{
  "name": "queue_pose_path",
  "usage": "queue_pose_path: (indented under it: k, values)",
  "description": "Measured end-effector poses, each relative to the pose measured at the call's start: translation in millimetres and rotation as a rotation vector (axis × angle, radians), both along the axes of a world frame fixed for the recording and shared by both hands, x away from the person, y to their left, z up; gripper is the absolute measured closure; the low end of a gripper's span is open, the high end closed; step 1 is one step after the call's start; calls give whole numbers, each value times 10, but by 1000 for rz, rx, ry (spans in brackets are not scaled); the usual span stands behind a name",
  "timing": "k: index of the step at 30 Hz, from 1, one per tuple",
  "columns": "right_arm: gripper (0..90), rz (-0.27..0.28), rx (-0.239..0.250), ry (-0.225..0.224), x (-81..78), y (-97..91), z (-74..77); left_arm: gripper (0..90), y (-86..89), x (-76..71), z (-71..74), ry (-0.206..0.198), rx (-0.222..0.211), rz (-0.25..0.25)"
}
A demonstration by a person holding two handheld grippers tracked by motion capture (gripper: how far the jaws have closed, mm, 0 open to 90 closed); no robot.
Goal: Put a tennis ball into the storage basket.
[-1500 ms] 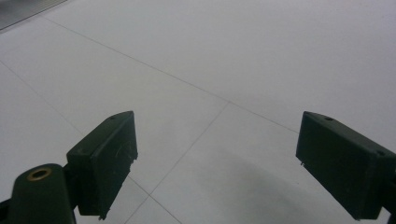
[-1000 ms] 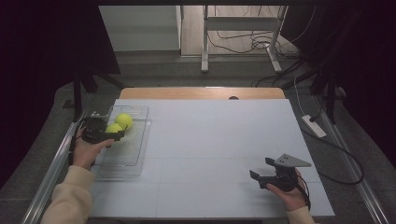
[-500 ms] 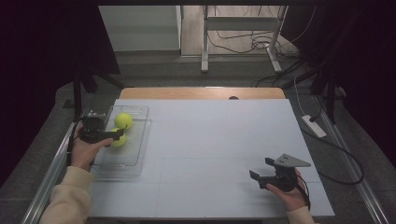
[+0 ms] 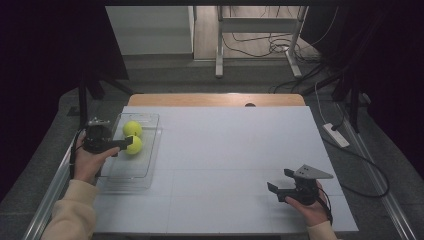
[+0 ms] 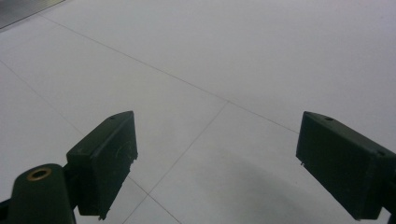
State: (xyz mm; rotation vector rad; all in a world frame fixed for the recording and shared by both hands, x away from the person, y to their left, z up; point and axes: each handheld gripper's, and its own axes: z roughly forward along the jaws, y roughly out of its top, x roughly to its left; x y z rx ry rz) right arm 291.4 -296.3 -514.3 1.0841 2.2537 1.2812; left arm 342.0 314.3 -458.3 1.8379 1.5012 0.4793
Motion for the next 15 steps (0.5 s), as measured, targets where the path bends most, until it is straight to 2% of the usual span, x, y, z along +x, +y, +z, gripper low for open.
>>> queue_pose_path:
  k: [15]
  values:
    - [122,-3,13,1,19,-22,1,114,-113,-130,104,-78,-68,-68]
